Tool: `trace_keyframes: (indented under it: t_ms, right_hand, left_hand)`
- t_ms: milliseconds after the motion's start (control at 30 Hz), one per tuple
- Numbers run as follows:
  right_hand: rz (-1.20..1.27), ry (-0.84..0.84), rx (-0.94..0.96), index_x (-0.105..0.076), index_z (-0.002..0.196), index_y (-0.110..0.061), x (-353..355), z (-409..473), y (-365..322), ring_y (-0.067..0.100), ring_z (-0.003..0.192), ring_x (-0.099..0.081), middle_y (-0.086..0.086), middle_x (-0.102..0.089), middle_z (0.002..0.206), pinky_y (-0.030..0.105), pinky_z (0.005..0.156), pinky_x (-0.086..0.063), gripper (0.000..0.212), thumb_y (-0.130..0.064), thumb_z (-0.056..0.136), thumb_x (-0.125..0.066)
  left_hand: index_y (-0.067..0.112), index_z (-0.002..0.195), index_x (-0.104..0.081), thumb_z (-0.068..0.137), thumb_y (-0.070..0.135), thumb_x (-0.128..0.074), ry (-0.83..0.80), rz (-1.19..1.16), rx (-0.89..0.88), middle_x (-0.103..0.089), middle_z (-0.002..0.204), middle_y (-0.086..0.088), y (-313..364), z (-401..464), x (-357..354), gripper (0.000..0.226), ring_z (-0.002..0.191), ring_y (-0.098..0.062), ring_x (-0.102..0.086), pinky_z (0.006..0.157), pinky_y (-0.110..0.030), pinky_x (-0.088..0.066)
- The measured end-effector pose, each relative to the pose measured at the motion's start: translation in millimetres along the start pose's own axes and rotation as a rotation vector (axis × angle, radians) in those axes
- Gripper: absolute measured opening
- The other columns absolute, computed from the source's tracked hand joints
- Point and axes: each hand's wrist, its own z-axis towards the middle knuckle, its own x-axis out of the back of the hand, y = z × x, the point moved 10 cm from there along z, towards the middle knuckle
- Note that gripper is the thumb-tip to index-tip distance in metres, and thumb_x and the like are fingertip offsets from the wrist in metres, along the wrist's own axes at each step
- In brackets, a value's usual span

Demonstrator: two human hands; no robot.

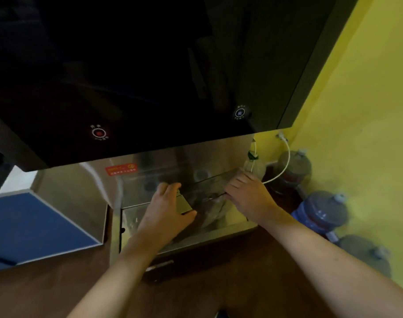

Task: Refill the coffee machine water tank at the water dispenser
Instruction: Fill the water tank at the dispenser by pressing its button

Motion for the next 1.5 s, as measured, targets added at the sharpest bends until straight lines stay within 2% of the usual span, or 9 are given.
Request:
trace_keyframes:
  t_ms: [200, 333, 400, 567, 700, 800, 933, 1167, 1500]
  right_hand:
    - [-0.058, 0.011, 0.127, -0.070, 0.083, -0.020, 5, -11, 21, 0.024, 0.081, -0.062, -0.003, -0.068, 0.082, 0.038, 0.077, -0.051, 0.007, -0.026, 0.083, -0.072]
    - [-0.034, -0.026, 0.073, -0.068, 0.081, -0.018, 0, -13, 27, 0.025, 0.084, -0.062, -0.002, -0.067, 0.082, 0.039, 0.073, -0.053, 0.013, -0.028, 0.080, -0.077]
    - [0.023, 0.001, 0.016, -0.069, 0.090, -0.015, 6, -15, 29, 0.026, 0.090, -0.064, 0.001, -0.068, 0.092, 0.039, 0.073, -0.054, 0.015, -0.030, 0.087, -0.070]
    - [0.188, 0.330, -0.103, -0.059, 0.127, -0.006, 72, -21, 33, 0.027, 0.117, -0.057, 0.011, -0.059, 0.125, 0.037, 0.097, -0.050, 0.035, -0.011, 0.092, -0.055]
    - [0.172, 0.581, -0.236, -0.051, 0.138, -0.005, 126, -16, 40, 0.038, 0.139, -0.039, 0.024, -0.041, 0.145, 0.043, 0.113, -0.036, 0.053, 0.001, 0.085, -0.052]
    - [0.141, 0.497, -0.328, -0.033, 0.153, -0.012, 132, 0, 48, 0.042, 0.150, -0.015, 0.027, -0.017, 0.159, 0.050, 0.119, -0.027, 0.072, 0.001, 0.084, -0.051]
    - [0.080, 0.387, -0.352, -0.013, 0.159, -0.023, 124, 10, 48, 0.043, 0.152, -0.002, 0.028, 0.000, 0.163, 0.052, 0.121, -0.023, 0.088, -0.002, 0.084, -0.055]
    - [0.059, 0.374, -0.367, -0.010, 0.159, -0.028, 121, 16, 42, 0.048, 0.150, 0.000, 0.030, 0.002, 0.162, 0.057, 0.118, -0.026, 0.090, -0.007, 0.087, -0.059]
    - [0.074, 0.387, -0.372, -0.006, 0.159, -0.023, 123, 16, 43, 0.046, 0.151, 0.001, 0.031, 0.002, 0.162, 0.056, 0.121, -0.019, 0.092, -0.008, 0.088, -0.061]
  left_hand:
    - [0.023, 0.132, -0.042, 0.074, 0.053, -0.076, -0.024, 0.023, 0.079, -0.042, 0.126, 0.006, 5, 9, -39, 0.073, 0.100, -0.007, -0.046, 0.087, -0.026, -0.047]
    - [0.021, 0.134, -0.041, 0.077, 0.053, -0.073, 0.055, 0.064, 0.022, -0.039, 0.127, 0.007, 15, 7, -42, 0.073, 0.105, -0.008, -0.049, 0.086, -0.023, -0.044]
    - [0.020, 0.136, -0.041, 0.077, 0.055, -0.072, 0.097, 0.072, 0.025, -0.039, 0.128, 0.006, 15, 6, -39, 0.075, 0.109, -0.012, -0.051, 0.087, -0.025, -0.045]
    - [0.018, 0.131, -0.044, 0.074, 0.058, -0.072, 0.251, 0.037, 0.038, -0.041, 0.121, 0.005, 15, 2, -16, 0.075, 0.095, -0.012, -0.053, 0.074, -0.026, -0.048]
    - [0.018, 0.131, -0.046, 0.072, 0.057, -0.074, 0.327, -0.035, 0.009, -0.044, 0.127, 0.004, 21, 4, 7, 0.076, 0.109, -0.017, -0.055, 0.085, -0.043, -0.054]
    - [0.018, 0.133, -0.046, 0.073, 0.055, -0.075, 0.352, -0.056, 0.004, -0.044, 0.128, 0.005, 24, 5, 20, 0.076, 0.110, -0.016, -0.053, 0.088, -0.041, -0.052]
    - [0.015, 0.131, -0.047, 0.073, 0.054, -0.075, 0.396, -0.061, -0.005, -0.045, 0.119, 0.005, 29, 3, 34, 0.075, 0.103, -0.014, -0.053, 0.084, -0.040, -0.053]
    - [0.014, 0.130, -0.048, 0.074, 0.052, -0.076, 0.418, -0.081, 0.000, -0.045, 0.117, 0.005, 33, -1, 44, 0.074, 0.102, -0.015, -0.054, 0.087, -0.040, -0.052]
    - [0.015, 0.130, -0.048, 0.073, 0.053, -0.076, 0.425, -0.060, 0.001, -0.045, 0.117, 0.006, 32, -2, 44, 0.073, 0.100, -0.010, -0.051, 0.087, -0.039, -0.051]
